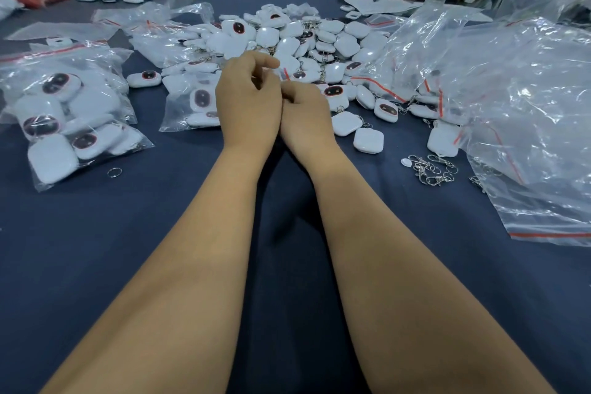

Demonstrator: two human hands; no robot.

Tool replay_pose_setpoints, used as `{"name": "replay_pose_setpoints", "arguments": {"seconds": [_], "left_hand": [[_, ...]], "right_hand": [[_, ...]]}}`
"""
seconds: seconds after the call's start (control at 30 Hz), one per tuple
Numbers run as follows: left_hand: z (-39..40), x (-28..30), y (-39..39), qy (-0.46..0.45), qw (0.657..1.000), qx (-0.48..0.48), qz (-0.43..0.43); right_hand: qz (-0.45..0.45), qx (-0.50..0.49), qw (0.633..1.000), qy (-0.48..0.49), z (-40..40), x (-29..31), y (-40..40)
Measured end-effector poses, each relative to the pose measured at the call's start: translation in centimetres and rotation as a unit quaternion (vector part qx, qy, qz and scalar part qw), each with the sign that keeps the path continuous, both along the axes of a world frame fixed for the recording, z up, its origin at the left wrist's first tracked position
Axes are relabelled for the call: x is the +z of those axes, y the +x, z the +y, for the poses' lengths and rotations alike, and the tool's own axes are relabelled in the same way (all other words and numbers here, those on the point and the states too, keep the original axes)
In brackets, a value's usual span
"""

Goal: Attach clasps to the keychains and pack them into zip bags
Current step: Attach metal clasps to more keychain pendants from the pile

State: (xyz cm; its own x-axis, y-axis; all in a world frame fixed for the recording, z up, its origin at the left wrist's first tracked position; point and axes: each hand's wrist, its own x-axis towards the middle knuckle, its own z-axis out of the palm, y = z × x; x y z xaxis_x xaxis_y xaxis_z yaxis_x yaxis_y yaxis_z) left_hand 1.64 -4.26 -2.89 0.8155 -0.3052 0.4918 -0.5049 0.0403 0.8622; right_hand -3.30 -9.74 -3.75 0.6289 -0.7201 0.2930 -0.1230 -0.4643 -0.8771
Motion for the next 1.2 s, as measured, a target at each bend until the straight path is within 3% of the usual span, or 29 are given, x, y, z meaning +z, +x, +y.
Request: {"name": "replay_pose_setpoints", "arguments": {"seconds": [0.1, 0.23, 0.47, 0.67, 0.87, 0.97, 1.07, 1.2], "left_hand": [[-0.2, -0.6, 0.3, 0.092, 0.995, -0.035, 0.035], [-0.6, -1.2, 0.2, 0.233, 0.970, -0.049, -0.036], [-0.4, -1.7, 1.1, 0.284, 0.956, 0.036, -0.061], [-0.1, -1.7, 1.3, 0.226, 0.974, 0.026, -0.021], [0.3, -0.8, 0.6, 0.110, 0.993, 0.045, 0.020], [0.1, -0.3, 0.5, 0.095, 0.993, 0.074, 0.016], [0.0, -0.5, 0.5, 0.120, 0.992, 0.038, 0.031], [-0.2, -1.3, 0.6, 0.252, 0.968, -0.015, 0.000]], "right_hand": [[-0.003, -0.103, 0.993, -0.049, -0.5, 0.6, -1.0], [0.128, -0.181, 0.964, -0.147, -1.1, 0.6, -1.3], [0.294, -0.207, 0.917, -0.173, -1.4, 0.0, -1.6], [0.223, -0.170, 0.946, -0.165, -1.5, 0.1, -1.4], [0.309, -0.178, 0.914, -0.193, -1.8, -0.5, -1.0], [0.286, -0.185, 0.923, -0.181, -2.0, -0.4, -0.9], [0.242, -0.187, 0.938, -0.166, -1.9, -0.3, -0.9], [0.215, -0.185, 0.944, -0.170, -1.7, -0.2, -1.0]]}}
